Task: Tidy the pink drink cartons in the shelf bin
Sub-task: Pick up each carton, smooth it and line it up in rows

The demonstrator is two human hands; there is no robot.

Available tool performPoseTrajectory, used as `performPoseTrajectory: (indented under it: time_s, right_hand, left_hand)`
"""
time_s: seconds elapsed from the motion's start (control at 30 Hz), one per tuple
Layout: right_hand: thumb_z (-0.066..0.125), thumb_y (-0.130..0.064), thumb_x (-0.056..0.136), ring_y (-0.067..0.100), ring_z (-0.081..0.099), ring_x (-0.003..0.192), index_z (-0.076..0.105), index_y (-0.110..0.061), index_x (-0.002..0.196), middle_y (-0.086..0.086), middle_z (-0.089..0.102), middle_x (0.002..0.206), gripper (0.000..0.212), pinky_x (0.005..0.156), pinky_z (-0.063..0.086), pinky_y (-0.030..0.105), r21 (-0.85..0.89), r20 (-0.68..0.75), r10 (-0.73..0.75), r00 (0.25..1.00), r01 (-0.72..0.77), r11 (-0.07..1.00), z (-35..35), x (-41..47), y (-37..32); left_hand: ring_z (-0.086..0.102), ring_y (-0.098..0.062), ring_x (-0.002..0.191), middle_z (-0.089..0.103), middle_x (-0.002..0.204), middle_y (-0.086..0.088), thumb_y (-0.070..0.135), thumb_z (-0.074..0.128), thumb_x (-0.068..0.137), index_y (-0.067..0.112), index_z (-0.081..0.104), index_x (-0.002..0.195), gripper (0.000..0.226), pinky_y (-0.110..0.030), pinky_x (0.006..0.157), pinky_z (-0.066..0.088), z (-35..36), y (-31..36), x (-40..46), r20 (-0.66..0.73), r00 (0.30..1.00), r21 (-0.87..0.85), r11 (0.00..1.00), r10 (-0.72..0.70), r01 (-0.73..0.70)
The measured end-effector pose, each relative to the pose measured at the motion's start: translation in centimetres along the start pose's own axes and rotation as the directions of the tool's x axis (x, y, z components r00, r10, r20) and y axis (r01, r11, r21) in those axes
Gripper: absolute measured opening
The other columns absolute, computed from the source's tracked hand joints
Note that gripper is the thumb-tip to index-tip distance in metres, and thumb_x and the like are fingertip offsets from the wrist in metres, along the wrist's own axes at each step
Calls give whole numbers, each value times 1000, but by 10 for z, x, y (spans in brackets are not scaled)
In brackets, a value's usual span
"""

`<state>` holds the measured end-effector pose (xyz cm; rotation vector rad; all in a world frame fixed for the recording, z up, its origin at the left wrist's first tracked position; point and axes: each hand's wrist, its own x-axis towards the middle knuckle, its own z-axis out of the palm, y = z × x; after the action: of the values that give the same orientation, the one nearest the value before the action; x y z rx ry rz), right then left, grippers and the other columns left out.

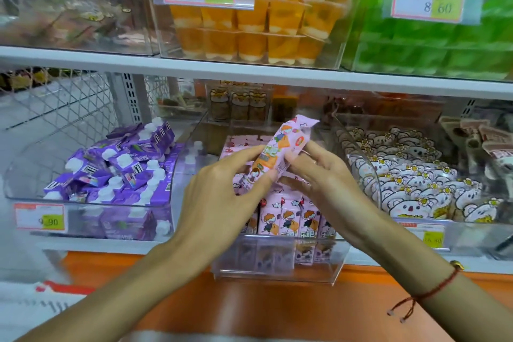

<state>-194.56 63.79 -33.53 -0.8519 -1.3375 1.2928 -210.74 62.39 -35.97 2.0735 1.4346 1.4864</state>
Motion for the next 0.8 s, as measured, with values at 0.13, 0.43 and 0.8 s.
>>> performPoseTrajectory:
  time_s: [0.13, 0.43, 0.8]
  right_hand:
    - [68, -11, 84, 14, 70, 91, 56, -5, 118, 7, 71, 107, 37, 75, 56, 21, -91, -129, -89, 988, 78, 993, 3, -2, 2]
    - [66, -26, 81, 5, 66, 97, 60, -19, 118, -2, 67, 113, 38, 79, 53, 18, -259, -41, -117, 992, 102, 961, 5, -6, 1]
    - [79, -4, 72, 16, 68, 93, 62, -11, 100, 3, 70, 100, 33, 80, 55, 24, -302, -71, -225, 972, 194, 933, 2, -6, 1]
  left_hand:
    - [53, 6, 111, 57, 119, 31, 47, 62, 83, 47, 52, 126, 44, -10, 89, 42, -2, -2, 1, 2, 999, 22, 998, 54, -54]
    - [63, 5, 96, 66, 109, 26, 42, 70, 81, 43, 54, 120, 42, -16, 83, 51, -5, -4, 4, 92, 995, -212, 975, -44, 62]
    - [57, 4, 110, 64, 114, 22, 25, 70, 84, 35, 57, 119, 38, -16, 88, 49, -3, -3, 4, 176, 984, -314, 946, -24, 79]
